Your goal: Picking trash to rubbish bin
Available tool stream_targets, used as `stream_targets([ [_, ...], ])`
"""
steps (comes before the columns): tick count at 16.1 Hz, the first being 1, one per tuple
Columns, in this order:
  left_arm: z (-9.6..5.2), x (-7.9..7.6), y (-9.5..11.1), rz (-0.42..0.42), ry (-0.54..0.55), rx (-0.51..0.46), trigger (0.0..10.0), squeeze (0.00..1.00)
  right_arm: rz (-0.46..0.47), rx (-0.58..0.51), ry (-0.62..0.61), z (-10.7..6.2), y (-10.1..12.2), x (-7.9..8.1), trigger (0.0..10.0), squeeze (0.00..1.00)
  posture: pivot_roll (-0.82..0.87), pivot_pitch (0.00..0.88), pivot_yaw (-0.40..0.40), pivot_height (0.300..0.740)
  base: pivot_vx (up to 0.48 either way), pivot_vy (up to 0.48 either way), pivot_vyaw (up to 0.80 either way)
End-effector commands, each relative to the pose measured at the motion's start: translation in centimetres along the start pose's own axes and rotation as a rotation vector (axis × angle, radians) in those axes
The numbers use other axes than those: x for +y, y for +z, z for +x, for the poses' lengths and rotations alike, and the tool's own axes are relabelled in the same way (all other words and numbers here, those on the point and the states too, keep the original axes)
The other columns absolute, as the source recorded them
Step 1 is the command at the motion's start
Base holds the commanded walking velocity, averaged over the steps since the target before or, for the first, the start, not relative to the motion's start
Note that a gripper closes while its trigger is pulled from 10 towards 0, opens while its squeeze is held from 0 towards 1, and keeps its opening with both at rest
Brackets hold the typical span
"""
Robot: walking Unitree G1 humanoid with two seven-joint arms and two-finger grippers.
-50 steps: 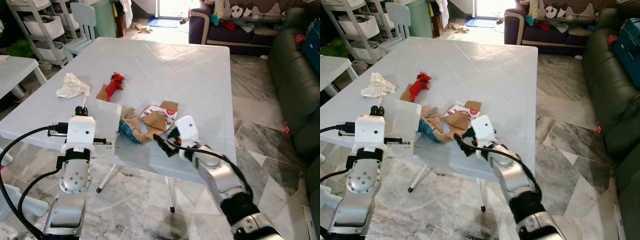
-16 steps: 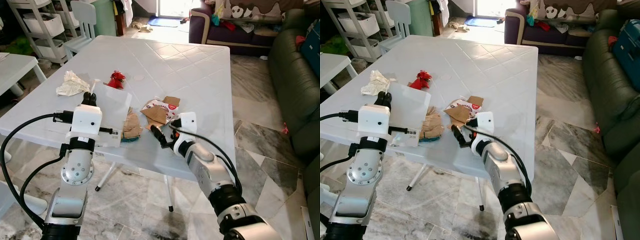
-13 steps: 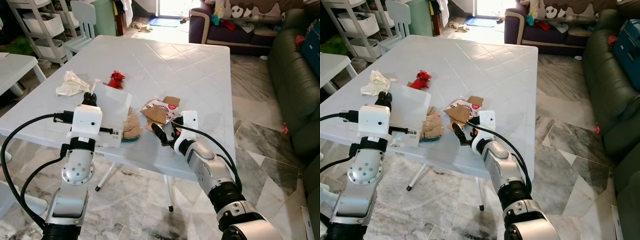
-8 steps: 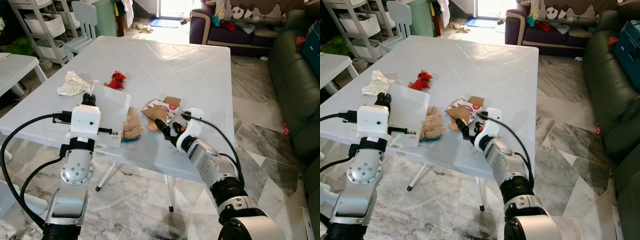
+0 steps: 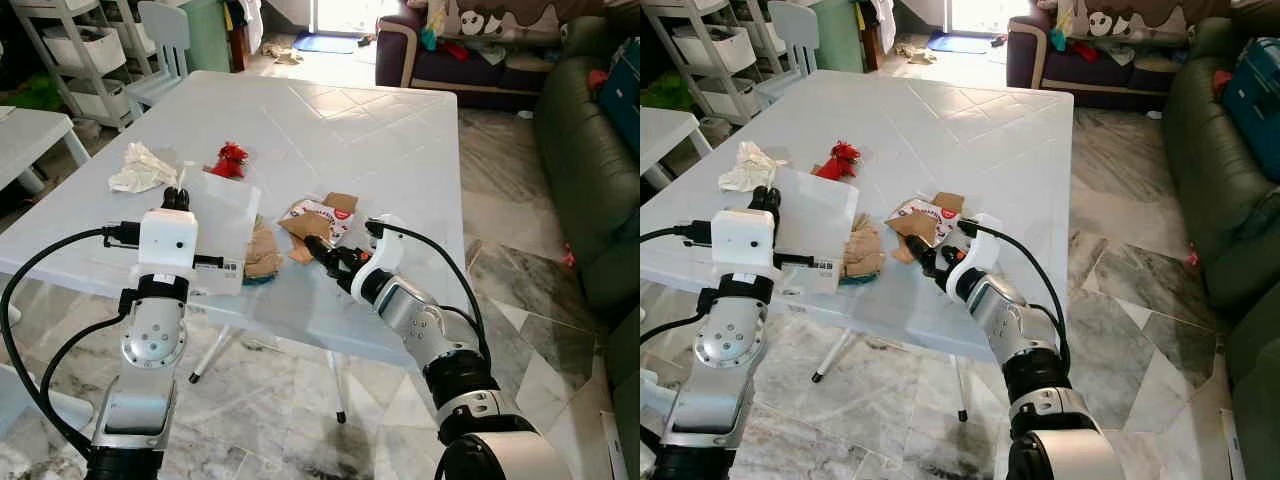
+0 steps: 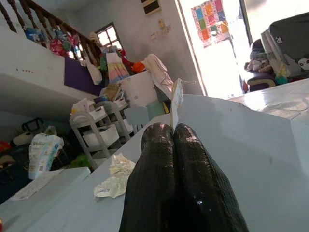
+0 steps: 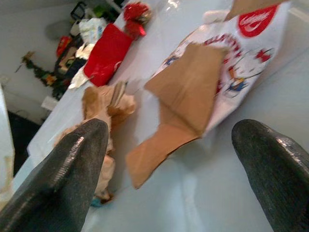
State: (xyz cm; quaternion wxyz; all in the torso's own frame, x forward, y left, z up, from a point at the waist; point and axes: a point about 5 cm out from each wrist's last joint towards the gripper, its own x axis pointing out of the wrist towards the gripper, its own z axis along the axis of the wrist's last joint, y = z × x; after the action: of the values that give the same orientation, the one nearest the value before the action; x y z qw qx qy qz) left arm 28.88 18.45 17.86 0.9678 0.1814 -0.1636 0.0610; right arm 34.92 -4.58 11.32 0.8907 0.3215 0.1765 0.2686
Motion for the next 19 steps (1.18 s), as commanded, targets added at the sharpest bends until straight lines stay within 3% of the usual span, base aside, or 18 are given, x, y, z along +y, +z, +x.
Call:
stream_targets([
  [1,0.2,0.0,0.3,-0.003,-0.005,-0.007,0.0,0.00,0.061,0.041,0.097,1.1,-1.9,2.9,10.0,0.00,0.07,0.063,-0.012,0.740,0.000,0.000,0.00],
  [8,0.2,-0.2,0.3,-0.018,-0.016,-0.001,0.0,0.00,0.092,0.091,0.173,1.3,-2.7,4.5,10.0,0.00,0.07,0.062,-0.012,0.740,0.000,0.000,0.00],
  [9,0.2,-0.2,0.3,-0.019,-0.016,-0.001,0.0,0.00,0.095,0.093,0.174,1.3,-2.8,4.6,7.3,0.00,0.08,0.062,-0.013,0.740,0.000,0.000,0.00],
  [10,0.2,-0.3,0.3,-0.020,-0.017,0.000,0.0,0.00,0.114,0.107,0.179,1.5,-3.2,4.8,3.8,0.00,0.08,0.062,-0.014,0.740,0.000,0.000,0.00],
  [11,0.2,-0.3,0.3,-0.021,-0.018,0.001,0.0,0.00,0.115,0.113,0.182,1.6,-3.3,5.0,4.0,0.00,0.08,0.063,-0.015,0.740,0.000,0.000,0.00],
  [12,0.1,-0.2,0.3,-0.021,-0.018,0.003,0.0,0.00,0.115,0.121,0.187,1.7,-3.5,5.3,8.8,0.00,0.08,0.063,-0.015,0.740,0.000,0.000,0.00],
  [13,0.1,-0.2,0.2,-0.022,-0.019,0.008,0.0,0.00,0.115,0.126,0.187,1.7,-3.6,5.3,10.0,0.00,0.08,0.064,-0.016,0.740,0.000,0.000,0.00],
  [15,0.0,-0.3,0.2,-0.027,-0.023,0.011,0.0,0.00,0.127,0.130,0.177,1.6,-3.8,5.0,10.0,0.00,0.08,0.064,-0.014,0.740,0.000,0.000,0.00],
  [16,0.0,-0.4,0.2,-0.029,-0.027,0.010,0.0,0.00,0.137,0.128,0.169,1.6,-3.8,4.9,4.4,0.00,0.08,0.064,-0.014,0.740,0.000,0.000,0.00],
  [17,0.0,-0.4,0.3,-0.031,-0.029,0.009,0.0,0.00,0.142,0.126,0.161,1.6,-3.7,4.7,0.0,0.00,0.08,0.063,-0.013,0.740,0.000,0.000,0.00],
  [19,0.1,-0.5,0.3,-0.033,-0.033,0.009,0.0,0.00,0.147,0.125,0.156,1.7,-3.7,4.6,0.0,0.00,0.08,0.063,-0.014,0.740,0.000,0.000,0.00],
])
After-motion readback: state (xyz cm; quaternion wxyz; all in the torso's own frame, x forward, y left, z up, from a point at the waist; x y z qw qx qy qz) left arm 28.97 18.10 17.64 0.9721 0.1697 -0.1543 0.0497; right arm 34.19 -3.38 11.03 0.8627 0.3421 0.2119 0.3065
